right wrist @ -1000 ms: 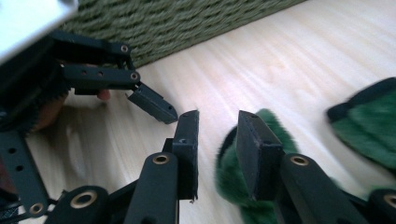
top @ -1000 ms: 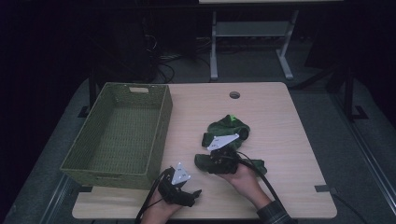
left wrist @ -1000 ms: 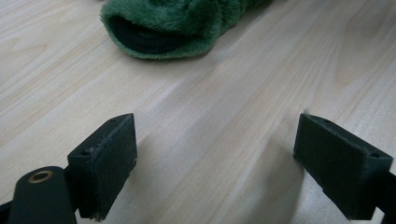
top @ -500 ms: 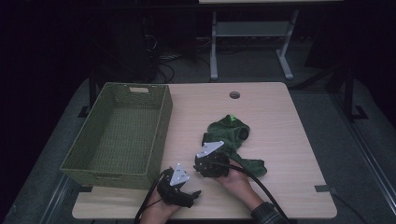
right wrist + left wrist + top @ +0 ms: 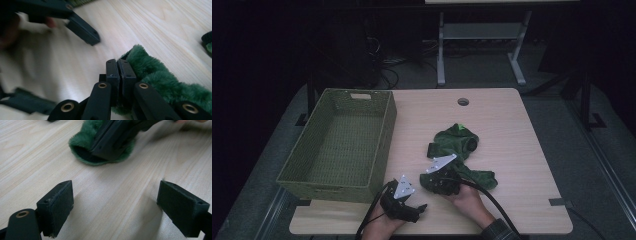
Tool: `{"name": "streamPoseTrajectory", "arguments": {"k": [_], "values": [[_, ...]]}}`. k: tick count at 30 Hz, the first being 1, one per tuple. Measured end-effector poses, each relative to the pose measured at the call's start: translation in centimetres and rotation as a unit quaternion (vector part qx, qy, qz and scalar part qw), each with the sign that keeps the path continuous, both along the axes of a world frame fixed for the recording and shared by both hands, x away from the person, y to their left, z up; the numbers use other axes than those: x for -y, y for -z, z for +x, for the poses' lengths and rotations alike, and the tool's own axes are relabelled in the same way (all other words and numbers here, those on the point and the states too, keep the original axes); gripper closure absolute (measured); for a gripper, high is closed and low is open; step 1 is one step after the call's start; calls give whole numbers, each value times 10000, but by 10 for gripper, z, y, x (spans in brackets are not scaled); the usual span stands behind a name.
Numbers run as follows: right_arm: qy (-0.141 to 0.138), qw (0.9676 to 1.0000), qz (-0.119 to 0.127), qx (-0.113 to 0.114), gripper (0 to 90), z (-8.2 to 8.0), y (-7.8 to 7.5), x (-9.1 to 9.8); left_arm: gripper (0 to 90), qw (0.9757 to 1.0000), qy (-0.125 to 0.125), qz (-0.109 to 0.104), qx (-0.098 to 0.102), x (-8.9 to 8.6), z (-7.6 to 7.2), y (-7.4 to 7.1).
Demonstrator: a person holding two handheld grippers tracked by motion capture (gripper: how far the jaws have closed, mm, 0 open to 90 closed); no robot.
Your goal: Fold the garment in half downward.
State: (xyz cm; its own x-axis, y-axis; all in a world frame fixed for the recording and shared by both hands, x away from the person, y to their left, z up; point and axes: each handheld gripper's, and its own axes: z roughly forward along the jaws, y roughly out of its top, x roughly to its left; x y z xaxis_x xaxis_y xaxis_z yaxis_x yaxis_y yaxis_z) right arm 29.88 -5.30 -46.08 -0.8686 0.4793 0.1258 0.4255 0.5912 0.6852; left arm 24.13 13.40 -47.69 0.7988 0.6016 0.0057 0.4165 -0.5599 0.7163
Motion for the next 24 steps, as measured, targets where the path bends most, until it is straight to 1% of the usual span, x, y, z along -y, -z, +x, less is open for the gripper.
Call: {"name": "streamPoseTrajectory", "arguments": {"k": [3,4,7,10,12,15,18,21,24], "values": [[-41,9996,262,-8,875,-4,-9,5,132,10000,-9,-12,6,0,0,0],[-107,9994,313,91,874,-4,-12,7,131,10000,-9,-10,6,0,0,0],[-116,9978,652,31,874,-9,-24,14,131,10000,-5,-10,4,0,0,0],[-72,9966,812,63,873,-11,-33,22,131,10000,-4,-26,2,0,0,0],[-15,9958,914,67,872,-9,-35,29,131,10000,5,-16,3,0,0,0],[102,9948,1016,44,869,-7,-38,39,132,10000,6,-12,4,0,0,0],[209,9931,1147,119,866,-7,-43,50,132,10000,5,-21,2,0,0,0],[346,9924,1169,151,863,-7,-46,62,132,10000,10,-15,2,0,0,0],[507,9916,1175,173,860,-5,-45,75,132,10000,15,-5,5,0,1,0]]}}
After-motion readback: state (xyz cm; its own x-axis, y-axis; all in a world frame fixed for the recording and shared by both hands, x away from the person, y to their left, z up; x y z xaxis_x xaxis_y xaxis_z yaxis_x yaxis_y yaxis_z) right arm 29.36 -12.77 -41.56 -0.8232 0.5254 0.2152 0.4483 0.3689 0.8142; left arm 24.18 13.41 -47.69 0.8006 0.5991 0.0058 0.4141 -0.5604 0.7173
